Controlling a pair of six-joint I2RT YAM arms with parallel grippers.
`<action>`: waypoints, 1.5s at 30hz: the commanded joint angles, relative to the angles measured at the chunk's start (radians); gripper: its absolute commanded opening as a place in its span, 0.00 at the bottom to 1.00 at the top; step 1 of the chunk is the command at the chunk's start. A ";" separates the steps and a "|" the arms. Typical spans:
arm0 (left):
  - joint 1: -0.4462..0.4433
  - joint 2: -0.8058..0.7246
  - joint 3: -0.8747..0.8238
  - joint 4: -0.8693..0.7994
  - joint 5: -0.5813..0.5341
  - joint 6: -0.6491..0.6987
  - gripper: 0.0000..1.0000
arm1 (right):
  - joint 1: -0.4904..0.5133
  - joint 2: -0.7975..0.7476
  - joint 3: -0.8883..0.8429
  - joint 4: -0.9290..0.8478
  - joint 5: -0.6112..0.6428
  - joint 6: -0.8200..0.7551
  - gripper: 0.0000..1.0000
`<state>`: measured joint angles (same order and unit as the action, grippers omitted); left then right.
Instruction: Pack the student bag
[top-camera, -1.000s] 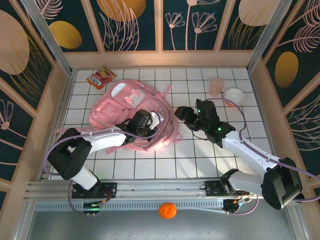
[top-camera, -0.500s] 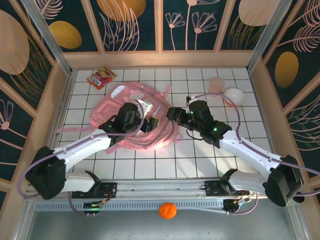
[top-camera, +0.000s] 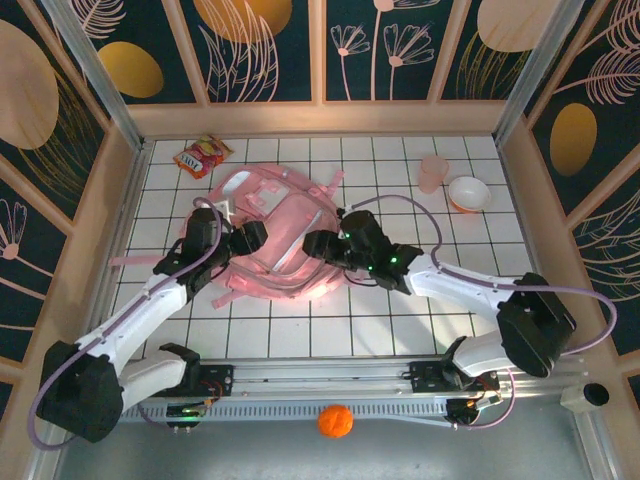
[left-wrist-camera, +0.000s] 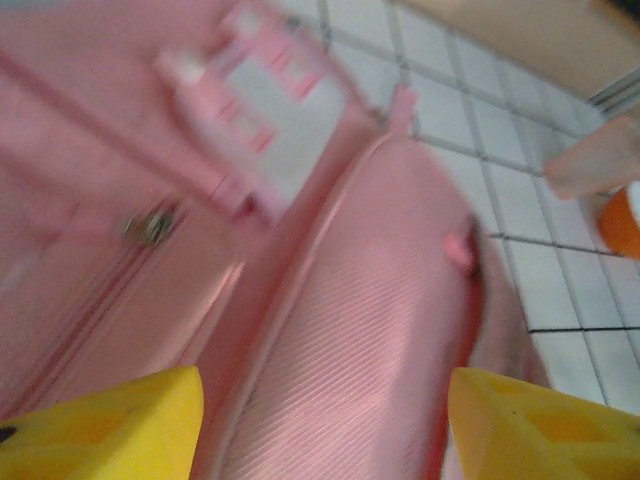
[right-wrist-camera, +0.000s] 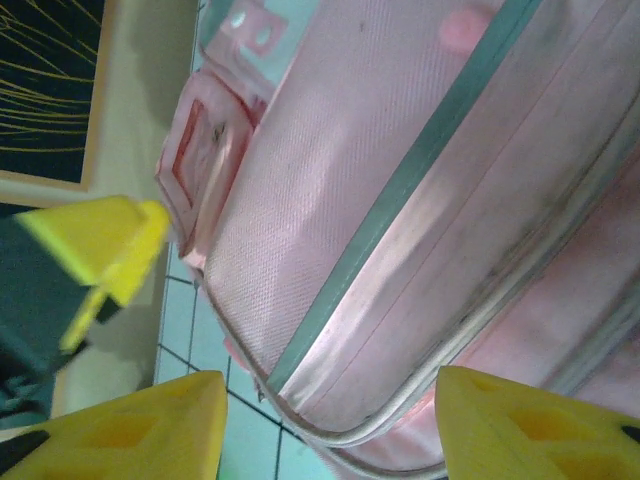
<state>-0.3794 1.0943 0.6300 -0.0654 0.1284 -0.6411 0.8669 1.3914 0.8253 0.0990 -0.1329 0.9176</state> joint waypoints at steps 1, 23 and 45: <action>0.004 0.018 -0.032 -0.022 0.055 -0.147 0.62 | 0.012 0.031 -0.048 0.108 -0.028 0.098 0.51; -0.007 0.074 -0.111 0.194 0.160 -0.397 0.00 | -0.118 0.192 0.016 0.206 -0.006 0.044 0.33; -0.013 -0.031 -0.140 0.238 0.024 -0.676 0.00 | 0.314 0.125 0.281 -0.311 0.470 0.336 0.41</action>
<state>-0.3946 1.0824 0.4858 0.1085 0.1822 -1.2396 1.1774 1.4757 1.0801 -0.2249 0.2775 1.1709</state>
